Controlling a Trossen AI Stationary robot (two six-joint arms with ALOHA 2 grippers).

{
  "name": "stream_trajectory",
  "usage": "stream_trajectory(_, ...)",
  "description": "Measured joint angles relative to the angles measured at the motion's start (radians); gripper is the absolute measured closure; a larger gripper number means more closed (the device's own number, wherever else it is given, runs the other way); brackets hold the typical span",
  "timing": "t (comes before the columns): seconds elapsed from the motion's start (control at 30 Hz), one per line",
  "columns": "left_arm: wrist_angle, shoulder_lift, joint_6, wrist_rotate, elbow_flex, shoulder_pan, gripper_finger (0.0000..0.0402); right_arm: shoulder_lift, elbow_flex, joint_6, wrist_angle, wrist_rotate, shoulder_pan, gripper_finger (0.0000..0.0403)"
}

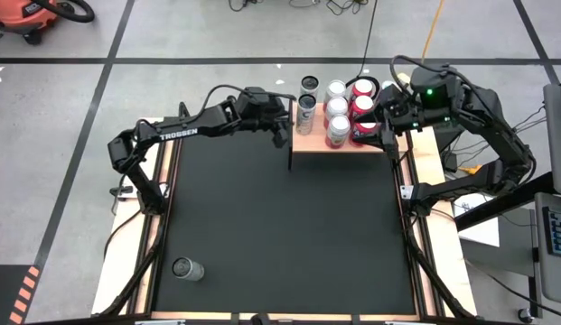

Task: Place canned beverage on shelf
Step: Put the top white yellow soda can on the shelf aligned with the other white yellow soda can

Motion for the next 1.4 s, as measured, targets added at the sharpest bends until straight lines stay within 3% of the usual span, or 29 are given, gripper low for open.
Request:
stream_trajectory(0.27,0.072,0.043,0.021,-0.010,0.000,0.000,0.0283,0.000,0.000,-0.011,0.014,0.002,0.000,0.0117)
stream_trajectory(0.5,0.105,0.074,0.018,-0.020,0.000,-0.001,0.0311,0.000,0.000,-0.010,0.014,0.003,0.000,0.0117)
stream_trajectory(0.87,0.202,0.103,-0.009,-0.024,0.003,-0.001,0.0316,0.000,0.000,-0.010,0.014,0.003,0.000,0.0117)
stream_trajectory(1.17,0.031,0.048,-0.137,-0.025,0.000,-0.009,0.0316,-0.001,0.000,0.000,0.013,0.000,0.000,0.0117)
stream_trajectory(1.4,-0.009,-0.032,-0.212,-0.013,0.001,-0.106,0.0316,0.003,0.000,0.000,0.011,0.007,0.000,0.0117)
